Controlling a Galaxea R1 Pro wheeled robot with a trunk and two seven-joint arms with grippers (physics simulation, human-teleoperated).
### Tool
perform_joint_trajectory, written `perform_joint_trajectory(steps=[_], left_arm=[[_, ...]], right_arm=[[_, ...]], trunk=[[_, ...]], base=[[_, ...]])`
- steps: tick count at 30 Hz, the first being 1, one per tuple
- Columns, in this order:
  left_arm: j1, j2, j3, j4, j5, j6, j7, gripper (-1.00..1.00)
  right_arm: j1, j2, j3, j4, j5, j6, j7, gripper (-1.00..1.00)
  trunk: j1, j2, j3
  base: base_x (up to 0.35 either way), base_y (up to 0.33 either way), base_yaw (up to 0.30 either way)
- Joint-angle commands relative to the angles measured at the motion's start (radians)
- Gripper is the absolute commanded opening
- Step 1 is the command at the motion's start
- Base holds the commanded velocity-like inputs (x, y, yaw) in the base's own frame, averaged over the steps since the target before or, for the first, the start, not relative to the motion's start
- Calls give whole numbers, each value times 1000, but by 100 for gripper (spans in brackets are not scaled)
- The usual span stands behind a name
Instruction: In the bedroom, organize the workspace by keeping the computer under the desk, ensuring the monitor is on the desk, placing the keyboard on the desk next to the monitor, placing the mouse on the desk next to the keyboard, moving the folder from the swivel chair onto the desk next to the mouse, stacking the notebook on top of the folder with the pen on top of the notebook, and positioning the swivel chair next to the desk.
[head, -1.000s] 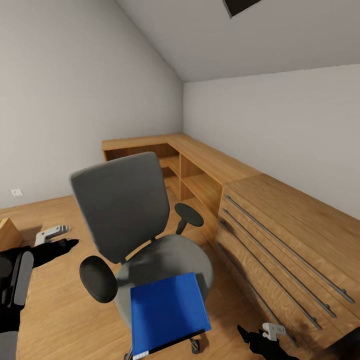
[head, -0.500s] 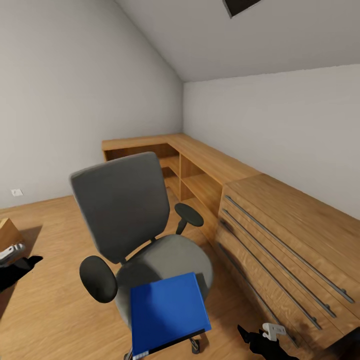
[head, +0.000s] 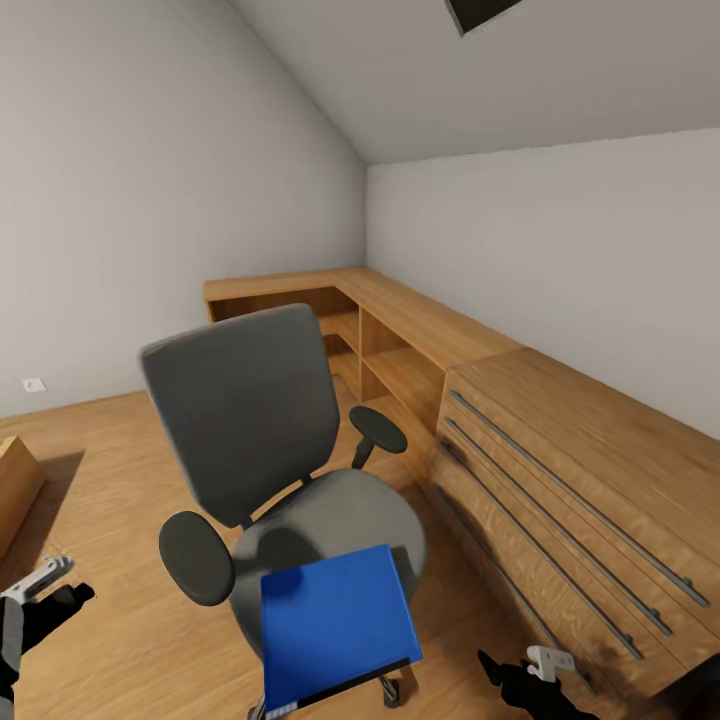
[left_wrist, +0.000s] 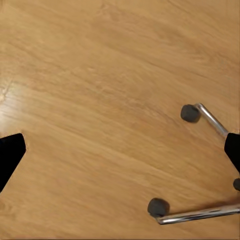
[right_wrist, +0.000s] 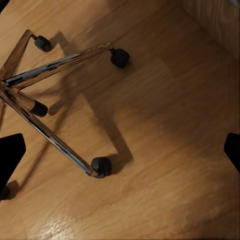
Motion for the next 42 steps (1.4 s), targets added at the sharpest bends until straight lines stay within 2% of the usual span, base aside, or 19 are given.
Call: perform_joint_trajectory(steps=[1,3,6,12,15,21,24,27,33,35,42], left_arm=[[-1,-1,6,25,-19,-19,-8,100],[-1,-1,13,74,-35,-57,-7,100],[-1,-1,25,182,-73,-112,-6,100],[-1,6,31,331,-100,-151,-6,100],[-1,7,32,365,-102,-185,-6,100],[-1,15,32,454,-104,-347,-1,100],[-1,22,32,495,-104,-397,2,100],[-1,32,32,579,-104,-499,6,100],[-1,42,32,732,-104,-650,7,100],[-1,43,31,760,-103,-671,6,100],[0,43,31,780,-101,-686,0,100]], right_arm=[[-1,0,-5,1,-4,0,-3,100],[-1,1,-3,1,-4,0,-29,100],[-1,9,-2,0,-6,2,-103,100],[-1,34,-3,-3,-6,1,-190,100],[-1,36,-3,-4,-7,1,-200,100],[-1,38,-1,-7,-6,-16,-206,100],[-1,39,-1,-5,-6,-44,-206,100],[-1,40,-1,-2,-3,-90,-205,100],[-1,41,1,0,-1,-114,-205,100],[-1,40,1,0,1,-117,-204,100],[-1,41,2,0,2,-120,-189,100]], trunk=[[0,0,-1],[0,0,-1],[0,0,-1],[4,-7,-4],[15,-28,-13],[38,-70,-32],[50,-91,-42],[61,-112,-51],[84,-154,-70],[92,-168,-76],[119,-217,-98]], base=[[0,0,0],[0,0,0],[0,0,0],[0,0,0],[0,0,0],[0,0,0],[0,0,0],[0,0,0],[0,0,0],[0,0,0],[0,0,0]])
